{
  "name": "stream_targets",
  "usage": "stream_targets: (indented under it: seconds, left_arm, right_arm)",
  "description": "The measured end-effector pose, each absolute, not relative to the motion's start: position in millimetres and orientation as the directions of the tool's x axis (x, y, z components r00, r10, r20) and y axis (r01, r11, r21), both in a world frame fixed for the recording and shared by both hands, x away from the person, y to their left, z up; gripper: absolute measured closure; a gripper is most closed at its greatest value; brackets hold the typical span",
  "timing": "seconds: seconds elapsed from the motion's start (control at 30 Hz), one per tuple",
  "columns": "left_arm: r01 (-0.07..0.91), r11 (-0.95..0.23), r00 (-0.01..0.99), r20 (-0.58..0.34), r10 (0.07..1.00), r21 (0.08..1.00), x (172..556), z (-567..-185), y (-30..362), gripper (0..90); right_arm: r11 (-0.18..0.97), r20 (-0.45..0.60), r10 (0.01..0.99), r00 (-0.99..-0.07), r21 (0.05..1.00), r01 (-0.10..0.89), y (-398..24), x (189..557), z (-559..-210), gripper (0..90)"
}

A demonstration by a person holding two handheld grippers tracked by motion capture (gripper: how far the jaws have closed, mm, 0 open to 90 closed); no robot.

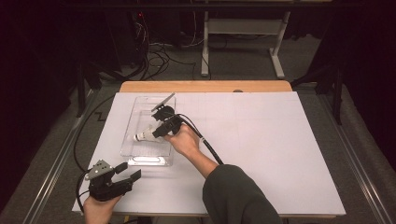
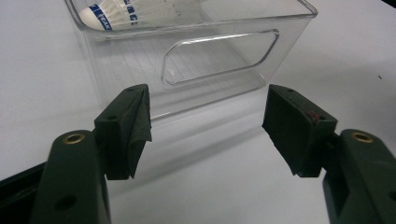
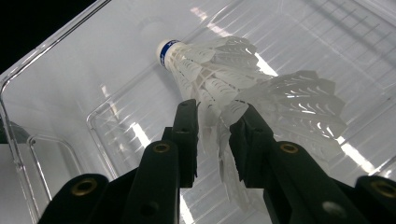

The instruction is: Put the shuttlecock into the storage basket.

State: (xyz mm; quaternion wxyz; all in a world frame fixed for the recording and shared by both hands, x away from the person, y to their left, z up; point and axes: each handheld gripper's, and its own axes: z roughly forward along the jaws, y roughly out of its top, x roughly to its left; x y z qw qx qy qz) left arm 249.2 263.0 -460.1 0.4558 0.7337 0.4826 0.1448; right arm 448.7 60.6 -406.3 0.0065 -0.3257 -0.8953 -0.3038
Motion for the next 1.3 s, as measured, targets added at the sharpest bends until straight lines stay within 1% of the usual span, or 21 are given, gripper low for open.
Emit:
stream_targets:
  seconds: [0.17,0.23,0.5,0.57,0.97,1.13,1.3]
  left_arm:
    - [0.577,-0.119,0.492,-0.228,0.840,0.808,249.1,-460.2,263.2,33.0]
    - [0.577,-0.119,0.492,-0.227,0.840,0.808,249.2,-460.2,263.2,32.9]
    - [0.578,-0.123,0.493,-0.224,0.841,0.807,249.6,-460.5,262.0,33.0]
    - [0.578,-0.122,0.492,-0.226,0.841,0.807,249.6,-460.6,262.1,33.0]
    - [0.578,-0.121,0.492,-0.227,0.840,0.807,249.6,-460.6,262.0,33.0]
    - [0.579,-0.120,0.492,-0.228,0.840,0.807,249.6,-460.6,262.1,33.0]
    - [0.578,-0.121,0.492,-0.227,0.840,0.807,249.5,-460.5,262.4,33.0]
  right_arm:
    - [0.602,0.211,0.574,-0.791,0.546,0.582,56.6,446.5,-403.4,73.5]
    - [0.599,0.211,0.576,-0.790,0.549,0.583,54.0,445.6,-402.3,74.9]
    - [0.602,0.205,0.571,-0.795,0.553,0.576,45.1,442.8,-399.5,88.8]
    - [0.603,0.206,0.569,-0.796,0.554,0.574,46.2,442.6,-400.7,90.0]
    - [0.585,0.215,0.589,-0.779,0.552,0.594,46.7,448.4,-405.9,90.0]
    - [0.588,0.207,0.599,-0.774,0.543,0.600,45.4,448.3,-405.0,80.9]
    - [0.588,0.195,0.602,-0.774,0.548,0.595,43.6,446.2,-400.8,79.4]
